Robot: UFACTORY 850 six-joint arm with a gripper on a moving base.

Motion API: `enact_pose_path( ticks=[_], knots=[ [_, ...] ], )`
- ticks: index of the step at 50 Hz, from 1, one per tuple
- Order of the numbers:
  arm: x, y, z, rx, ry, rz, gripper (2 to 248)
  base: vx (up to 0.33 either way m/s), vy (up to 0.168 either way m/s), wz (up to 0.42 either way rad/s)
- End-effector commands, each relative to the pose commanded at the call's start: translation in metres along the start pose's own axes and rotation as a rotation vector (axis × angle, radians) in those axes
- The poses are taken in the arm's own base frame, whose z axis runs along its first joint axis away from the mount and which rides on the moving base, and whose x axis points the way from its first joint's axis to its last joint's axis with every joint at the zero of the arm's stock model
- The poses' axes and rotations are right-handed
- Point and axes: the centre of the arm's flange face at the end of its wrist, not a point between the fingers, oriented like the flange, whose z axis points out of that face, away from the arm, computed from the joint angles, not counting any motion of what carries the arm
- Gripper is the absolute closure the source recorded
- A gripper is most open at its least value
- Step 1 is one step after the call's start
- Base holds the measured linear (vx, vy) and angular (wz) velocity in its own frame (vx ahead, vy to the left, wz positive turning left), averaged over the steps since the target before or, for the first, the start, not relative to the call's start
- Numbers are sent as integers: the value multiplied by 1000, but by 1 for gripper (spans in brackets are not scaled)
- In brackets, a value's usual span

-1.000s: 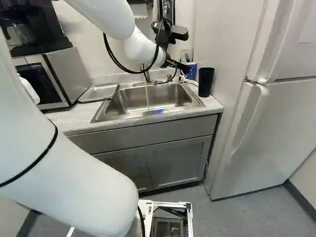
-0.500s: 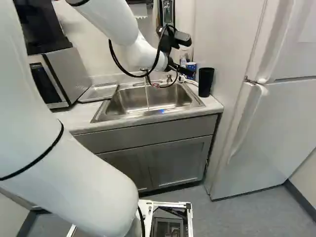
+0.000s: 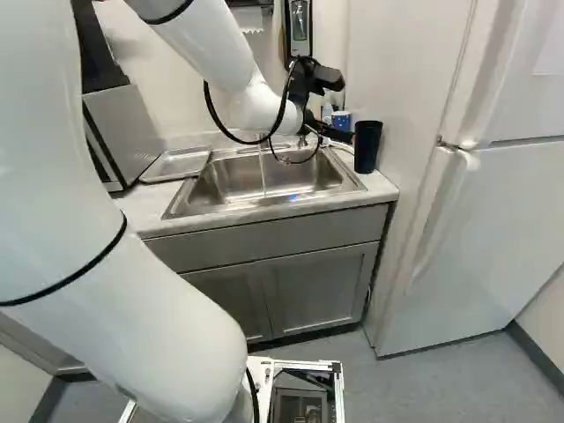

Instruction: Rinse the cup and place it in the tray

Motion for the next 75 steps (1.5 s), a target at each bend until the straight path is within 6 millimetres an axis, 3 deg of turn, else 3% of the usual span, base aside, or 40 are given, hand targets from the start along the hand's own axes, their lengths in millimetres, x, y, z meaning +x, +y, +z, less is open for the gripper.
enact_pose_path(
  ticks=[75],
  knots=[
    [-51,1,62,-304,150,22,3,0,0,0]
  ],
)
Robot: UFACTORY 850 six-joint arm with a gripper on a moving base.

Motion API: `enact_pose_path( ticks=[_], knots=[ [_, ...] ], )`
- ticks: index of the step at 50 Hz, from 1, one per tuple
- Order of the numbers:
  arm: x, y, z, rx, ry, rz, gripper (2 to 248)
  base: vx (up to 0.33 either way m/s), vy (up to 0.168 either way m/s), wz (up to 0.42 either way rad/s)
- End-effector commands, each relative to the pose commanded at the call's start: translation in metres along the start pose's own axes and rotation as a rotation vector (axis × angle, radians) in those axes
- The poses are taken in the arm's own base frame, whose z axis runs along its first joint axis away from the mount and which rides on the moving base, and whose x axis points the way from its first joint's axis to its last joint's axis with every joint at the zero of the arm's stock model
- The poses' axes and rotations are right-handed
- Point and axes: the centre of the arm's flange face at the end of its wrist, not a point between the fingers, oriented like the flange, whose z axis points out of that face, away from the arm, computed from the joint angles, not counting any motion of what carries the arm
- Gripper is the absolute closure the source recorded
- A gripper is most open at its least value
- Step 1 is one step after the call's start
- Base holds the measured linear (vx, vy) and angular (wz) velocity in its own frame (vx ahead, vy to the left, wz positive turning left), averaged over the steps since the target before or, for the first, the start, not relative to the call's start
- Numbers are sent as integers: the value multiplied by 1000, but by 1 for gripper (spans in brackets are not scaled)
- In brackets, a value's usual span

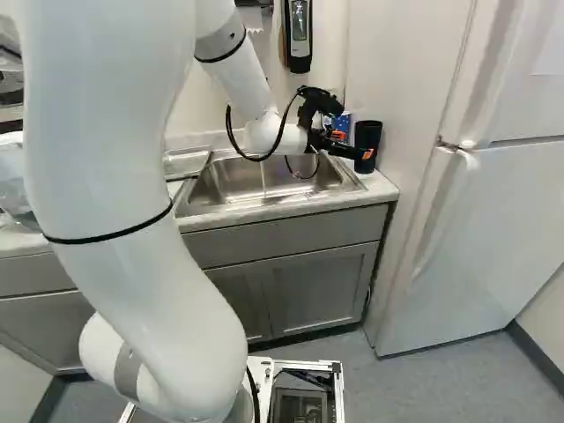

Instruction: Rinse the cup and place it in the tray

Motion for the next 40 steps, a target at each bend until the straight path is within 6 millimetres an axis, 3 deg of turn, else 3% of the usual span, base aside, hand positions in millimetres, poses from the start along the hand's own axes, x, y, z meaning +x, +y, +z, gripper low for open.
enact_pose_path(
  ticks=[11,40],
  knots=[
    [-9,-1,7,-43,28,-8,3,0,0,0],
    [-7,-15,22,-57,50,1,3,0,0,0]
  ],
)
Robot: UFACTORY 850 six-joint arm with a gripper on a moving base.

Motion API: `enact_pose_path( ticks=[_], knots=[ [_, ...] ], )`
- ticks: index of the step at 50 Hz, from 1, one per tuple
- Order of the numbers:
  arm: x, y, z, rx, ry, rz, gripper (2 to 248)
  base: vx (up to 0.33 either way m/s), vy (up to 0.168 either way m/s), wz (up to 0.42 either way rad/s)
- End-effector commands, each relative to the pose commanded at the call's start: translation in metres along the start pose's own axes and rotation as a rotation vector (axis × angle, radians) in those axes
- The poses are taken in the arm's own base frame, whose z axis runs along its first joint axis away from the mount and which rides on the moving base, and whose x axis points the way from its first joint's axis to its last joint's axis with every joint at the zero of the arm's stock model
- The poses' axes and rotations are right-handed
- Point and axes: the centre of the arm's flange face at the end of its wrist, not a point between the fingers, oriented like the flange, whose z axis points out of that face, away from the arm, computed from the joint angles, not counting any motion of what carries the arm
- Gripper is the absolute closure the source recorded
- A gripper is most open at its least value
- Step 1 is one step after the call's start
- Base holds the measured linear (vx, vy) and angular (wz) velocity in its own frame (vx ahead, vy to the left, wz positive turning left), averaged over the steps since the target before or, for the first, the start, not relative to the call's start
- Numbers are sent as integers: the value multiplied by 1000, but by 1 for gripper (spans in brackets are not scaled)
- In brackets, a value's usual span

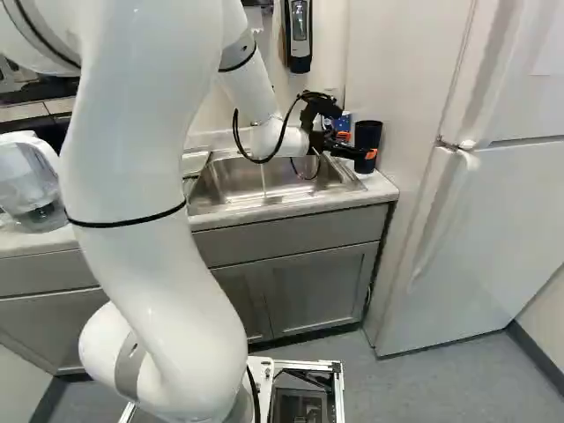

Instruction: Rinse the cup and place it in the tray

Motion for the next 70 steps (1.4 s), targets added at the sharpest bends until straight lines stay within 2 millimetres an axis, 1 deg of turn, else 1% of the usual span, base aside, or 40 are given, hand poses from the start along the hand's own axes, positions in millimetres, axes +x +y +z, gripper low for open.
enact_pose_path(
  ticks=[8,18,19,23,24,28,29,33,34,47,70],
  knots=[
    [1,-2,6,-6,3,3,3,0,0,0],
    [1,-3,7,-6,3,4,3,0,0,0],
    [1,-3,7,-6,3,4,35,0,0,0],
    [1,-3,7,-6,3,4,35,0,0,0],
    [1,-3,7,-6,3,4,73,0,0,0],
    [1,-3,7,-6,3,4,73,0,0,0],
    [1,-3,7,-6,3,4,110,0,0,0],
    [1,-3,7,-6,3,4,110,0,0,0],
    [1,-3,7,-6,3,4,130,0,0,0],
    [3,-3,6,-5,5,7,131,0,0,0],
    [29,-6,1,21,45,34,131,0,0,0]
  ],
)
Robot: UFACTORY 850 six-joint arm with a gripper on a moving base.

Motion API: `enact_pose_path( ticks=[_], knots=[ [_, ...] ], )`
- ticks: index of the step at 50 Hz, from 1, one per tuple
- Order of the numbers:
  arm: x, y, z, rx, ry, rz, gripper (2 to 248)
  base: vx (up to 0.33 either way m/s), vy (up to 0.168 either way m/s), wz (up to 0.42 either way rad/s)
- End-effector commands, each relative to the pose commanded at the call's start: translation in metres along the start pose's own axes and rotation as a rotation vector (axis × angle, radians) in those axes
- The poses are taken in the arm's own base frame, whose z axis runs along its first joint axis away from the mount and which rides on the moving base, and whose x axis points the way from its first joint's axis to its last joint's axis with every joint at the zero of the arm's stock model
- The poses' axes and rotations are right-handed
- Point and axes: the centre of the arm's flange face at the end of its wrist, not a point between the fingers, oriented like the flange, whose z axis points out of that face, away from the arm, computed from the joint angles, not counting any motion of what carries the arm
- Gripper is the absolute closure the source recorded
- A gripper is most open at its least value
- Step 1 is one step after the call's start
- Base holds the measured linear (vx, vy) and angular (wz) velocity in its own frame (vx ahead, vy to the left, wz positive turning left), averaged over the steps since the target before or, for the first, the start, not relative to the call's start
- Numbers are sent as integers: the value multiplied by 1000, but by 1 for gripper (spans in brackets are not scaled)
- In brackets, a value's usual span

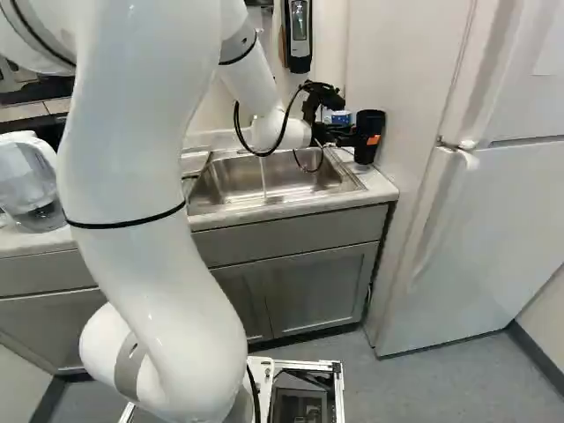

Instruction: Rinse the cup and place it in the tray

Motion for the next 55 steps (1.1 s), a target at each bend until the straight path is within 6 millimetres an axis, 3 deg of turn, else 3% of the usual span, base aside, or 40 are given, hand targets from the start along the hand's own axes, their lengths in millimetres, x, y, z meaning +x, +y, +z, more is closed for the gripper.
enact_pose_path(
  ticks=[55],
  knots=[
    [59,-34,-12,278,46,-67,131,0,0,0]
  ],
)
